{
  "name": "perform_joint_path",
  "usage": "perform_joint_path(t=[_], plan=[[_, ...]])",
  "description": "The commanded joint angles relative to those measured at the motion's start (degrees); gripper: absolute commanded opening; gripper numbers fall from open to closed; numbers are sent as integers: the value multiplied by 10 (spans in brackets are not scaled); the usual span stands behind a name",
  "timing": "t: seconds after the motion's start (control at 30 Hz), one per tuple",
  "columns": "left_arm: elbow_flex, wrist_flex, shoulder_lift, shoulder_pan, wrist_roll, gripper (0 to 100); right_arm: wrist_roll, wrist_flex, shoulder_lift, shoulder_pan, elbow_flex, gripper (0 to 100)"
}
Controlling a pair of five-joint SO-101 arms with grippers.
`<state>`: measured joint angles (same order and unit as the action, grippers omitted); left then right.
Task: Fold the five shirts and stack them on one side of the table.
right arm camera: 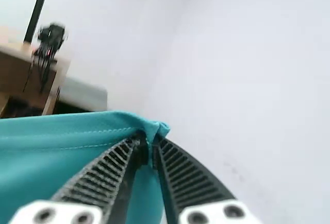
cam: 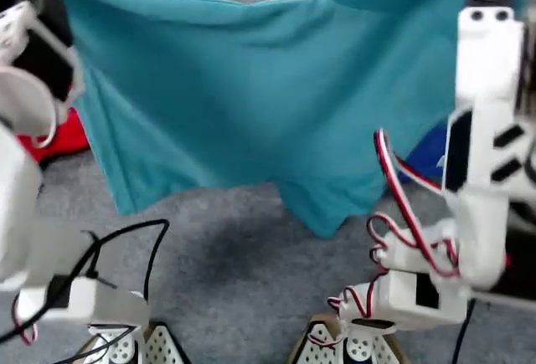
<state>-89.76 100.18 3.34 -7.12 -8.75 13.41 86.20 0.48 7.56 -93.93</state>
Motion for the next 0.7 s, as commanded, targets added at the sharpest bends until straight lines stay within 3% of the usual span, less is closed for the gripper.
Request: perform_joint_path(t=[0.0, 0.27, 0.5, 0.67], plan=[[77, 6, 82, -33, 6, 19, 4, -33, -25, -11, -11, 4], [276, 5, 313, -27, 26, 19, 57, -46, -73, -95, -11, 4], [411, 2, 428, -30, 23, 19, 71, -81, -97, -95, -11, 4], [432, 1, 469, -31, 26, 19, 82, -123, -114, -95, 4, 4]])
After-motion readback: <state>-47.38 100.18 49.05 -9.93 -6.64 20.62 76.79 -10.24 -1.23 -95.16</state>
